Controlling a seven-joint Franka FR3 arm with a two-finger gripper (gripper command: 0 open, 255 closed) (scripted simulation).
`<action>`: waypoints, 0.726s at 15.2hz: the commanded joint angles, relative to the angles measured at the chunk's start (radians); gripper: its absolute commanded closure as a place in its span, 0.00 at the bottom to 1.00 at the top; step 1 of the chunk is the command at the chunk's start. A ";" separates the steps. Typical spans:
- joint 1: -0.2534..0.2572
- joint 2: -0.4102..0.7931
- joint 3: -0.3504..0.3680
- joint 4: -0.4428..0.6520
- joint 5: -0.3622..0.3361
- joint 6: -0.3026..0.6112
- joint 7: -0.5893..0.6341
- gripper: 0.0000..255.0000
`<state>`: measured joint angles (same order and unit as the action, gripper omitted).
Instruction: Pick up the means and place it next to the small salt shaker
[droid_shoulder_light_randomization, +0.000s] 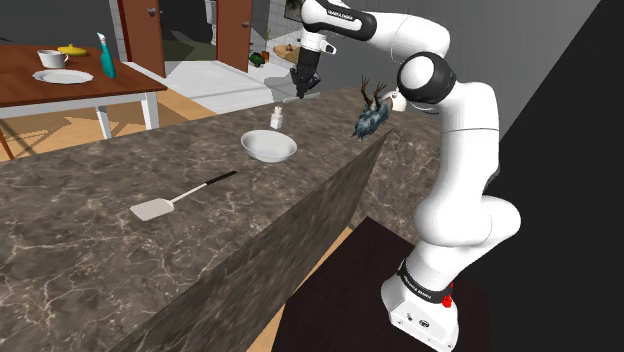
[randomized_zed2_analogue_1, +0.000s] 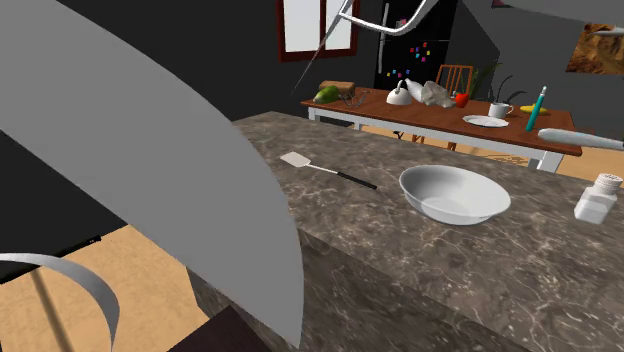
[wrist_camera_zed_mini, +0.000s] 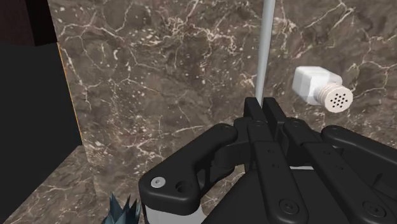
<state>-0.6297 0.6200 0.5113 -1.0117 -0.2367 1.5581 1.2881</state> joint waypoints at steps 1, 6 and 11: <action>0.065 0.179 -0.037 0.328 -0.050 -0.140 -0.060 1.00; 0.014 0.116 -0.028 0.138 -0.031 -0.022 -0.048 1.00; -0.015 0.090 -0.023 0.021 -0.024 0.065 -0.041 1.00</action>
<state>-0.6345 0.7195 0.4867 -0.9571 -0.2634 1.6000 1.2463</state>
